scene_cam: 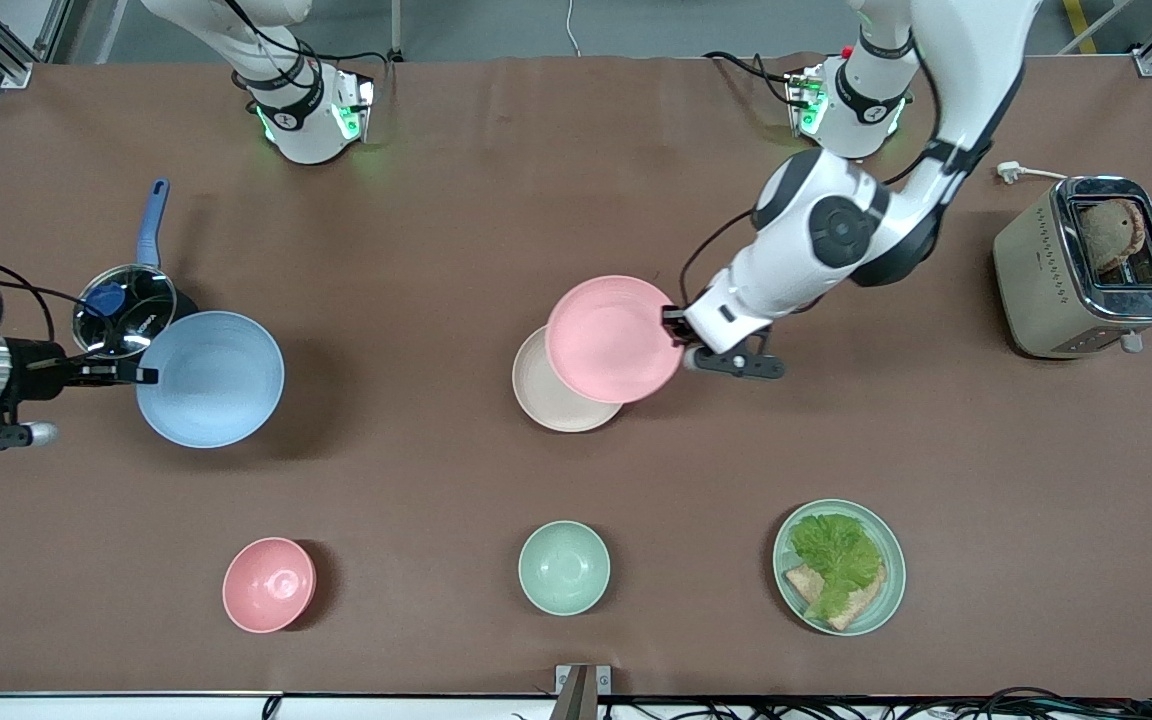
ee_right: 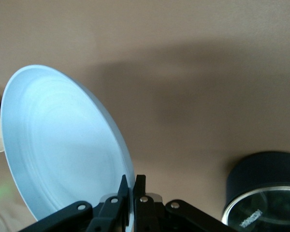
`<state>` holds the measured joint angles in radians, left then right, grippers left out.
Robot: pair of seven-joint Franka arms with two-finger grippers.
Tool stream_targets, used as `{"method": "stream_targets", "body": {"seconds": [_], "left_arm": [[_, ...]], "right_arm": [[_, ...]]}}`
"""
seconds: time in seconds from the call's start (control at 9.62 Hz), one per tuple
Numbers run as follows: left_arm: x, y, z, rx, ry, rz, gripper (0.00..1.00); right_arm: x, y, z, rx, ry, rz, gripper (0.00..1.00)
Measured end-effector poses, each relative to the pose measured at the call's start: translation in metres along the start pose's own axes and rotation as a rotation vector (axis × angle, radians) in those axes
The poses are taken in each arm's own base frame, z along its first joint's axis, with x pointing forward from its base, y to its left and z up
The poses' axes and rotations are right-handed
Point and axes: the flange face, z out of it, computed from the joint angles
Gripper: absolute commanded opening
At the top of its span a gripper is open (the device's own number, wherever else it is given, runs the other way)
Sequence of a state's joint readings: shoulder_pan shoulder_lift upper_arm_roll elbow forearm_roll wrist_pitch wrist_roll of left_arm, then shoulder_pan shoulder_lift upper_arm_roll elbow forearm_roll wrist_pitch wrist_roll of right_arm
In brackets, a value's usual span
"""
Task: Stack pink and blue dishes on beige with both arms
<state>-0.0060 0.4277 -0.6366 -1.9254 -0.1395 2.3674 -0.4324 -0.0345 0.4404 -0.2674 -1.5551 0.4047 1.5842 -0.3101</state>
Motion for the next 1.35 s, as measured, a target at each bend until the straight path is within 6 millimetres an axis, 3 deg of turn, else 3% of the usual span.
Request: {"method": "stream_targets", "body": {"seconds": [0.31,0.42,0.52,0.73,0.83,1.04,1.14,1.35], "left_arm": [[0.007,0.004,0.075,0.031,-0.053,-0.024,0.05],[0.011,0.005,0.089,0.056,-0.045,-0.039,0.10],[0.016,0.006,0.097,0.071,-0.034,-0.057,0.21],[0.020,0.017,0.100,0.066,-0.021,-0.094,0.78],[0.021,0.023,0.097,0.060,-0.013,-0.115,1.00],[0.037,0.027,0.076,0.038,0.030,-0.138,1.00],[0.047,0.025,0.052,0.031,0.068,-0.146,1.00],[0.057,0.016,-0.033,0.094,0.141,-0.164,1.00]], "right_arm": [[0.001,-0.101,-0.012,-0.037,-0.012,0.127,0.01],[-0.002,-0.137,-0.006,-0.052,-0.019,0.154,0.01],[-0.005,-0.170,0.004,-0.070,-0.029,0.172,0.01],[-0.009,-0.223,0.026,-0.094,-0.037,0.173,0.01],[-0.010,-0.240,0.038,-0.093,-0.029,0.165,0.01],[-0.014,-0.265,0.071,-0.083,-0.008,0.159,0.01],[-0.019,-0.283,0.096,-0.078,0.001,0.157,0.01],[-0.034,-0.328,0.159,-0.059,0.040,0.135,0.01]]}}
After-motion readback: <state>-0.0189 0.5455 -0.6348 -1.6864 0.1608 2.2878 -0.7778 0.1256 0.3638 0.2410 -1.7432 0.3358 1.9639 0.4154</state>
